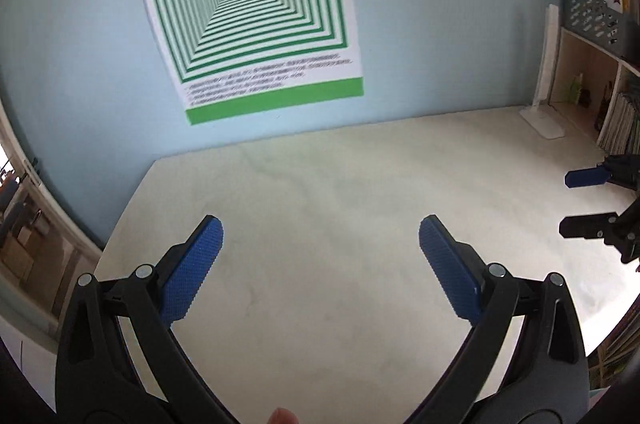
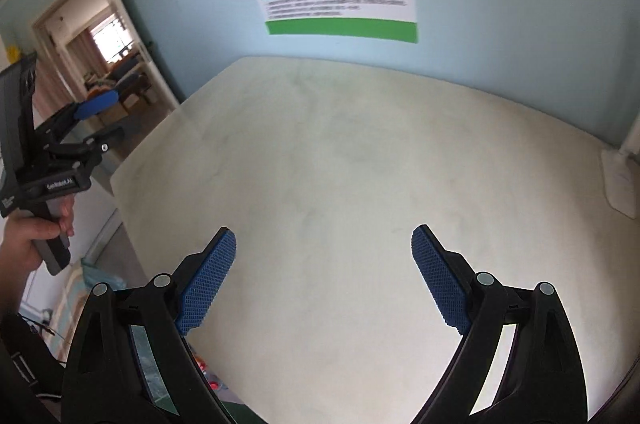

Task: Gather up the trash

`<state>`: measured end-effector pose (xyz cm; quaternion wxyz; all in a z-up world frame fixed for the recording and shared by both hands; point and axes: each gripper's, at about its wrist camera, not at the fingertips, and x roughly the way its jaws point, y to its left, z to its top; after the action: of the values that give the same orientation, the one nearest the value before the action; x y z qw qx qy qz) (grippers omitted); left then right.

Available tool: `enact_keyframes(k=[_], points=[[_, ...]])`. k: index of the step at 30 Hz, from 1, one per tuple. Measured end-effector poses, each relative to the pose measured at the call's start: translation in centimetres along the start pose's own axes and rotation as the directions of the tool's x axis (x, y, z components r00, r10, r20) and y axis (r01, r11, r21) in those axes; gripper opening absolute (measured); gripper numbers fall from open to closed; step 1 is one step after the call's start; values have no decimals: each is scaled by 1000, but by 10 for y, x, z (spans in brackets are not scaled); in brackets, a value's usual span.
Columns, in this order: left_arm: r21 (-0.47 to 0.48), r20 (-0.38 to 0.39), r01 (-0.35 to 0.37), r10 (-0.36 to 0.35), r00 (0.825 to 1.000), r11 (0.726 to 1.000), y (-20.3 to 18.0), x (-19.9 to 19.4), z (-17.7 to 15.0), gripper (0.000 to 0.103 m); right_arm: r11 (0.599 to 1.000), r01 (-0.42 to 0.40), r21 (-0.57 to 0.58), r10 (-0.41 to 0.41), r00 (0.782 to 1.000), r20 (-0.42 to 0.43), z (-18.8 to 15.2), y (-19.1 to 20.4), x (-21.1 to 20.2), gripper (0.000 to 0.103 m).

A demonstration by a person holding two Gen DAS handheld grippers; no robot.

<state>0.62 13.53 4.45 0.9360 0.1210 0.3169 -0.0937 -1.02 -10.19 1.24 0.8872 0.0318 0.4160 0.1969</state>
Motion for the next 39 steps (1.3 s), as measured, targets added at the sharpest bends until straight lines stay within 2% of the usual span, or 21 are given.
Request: enact_keyframes(k=[3, 7, 11, 17, 23, 28, 34, 39], points=[[16, 44, 22, -23, 999, 1000, -39, 17, 34, 96, 995, 95, 18, -96, 995, 29, -3, -40, -15, 89], [-8, 34, 41, -41, 999, 999, -85, 42, 60, 96, 979, 197, 50, -200, 978, 58, -4, -83, -37, 89], [-62, 41, 132, -130, 991, 989, -109, 57, 57, 96, 962, 262, 81, -267, 962, 58, -1, -108, -46, 89], [-19, 13, 179, -179, 984, 984, -149, 67, 64, 96, 917, 386, 103, -392, 919, 46, -3, -122, -45, 89], [-41, -8, 224, -225, 974, 974, -145, 76, 67, 96, 879, 450, 158, -460, 887, 29, -9, -117, -42, 89], [-59, -38, 229, -232, 972, 972, -137, 81, 64, 96, 875, 445, 189, -458, 889, 28, -8, -102, -39, 89], [-58, -63, 209, -212, 975, 976, -130, 80, 49, 96, 864, 469, 181, -479, 878, 11, -13, -86, -24, 89], [-84, -98, 206, -214, 972, 975, -123, 82, 37, 96, 864, 464, 196, -471, 882, -10, -17, -80, -14, 89]])
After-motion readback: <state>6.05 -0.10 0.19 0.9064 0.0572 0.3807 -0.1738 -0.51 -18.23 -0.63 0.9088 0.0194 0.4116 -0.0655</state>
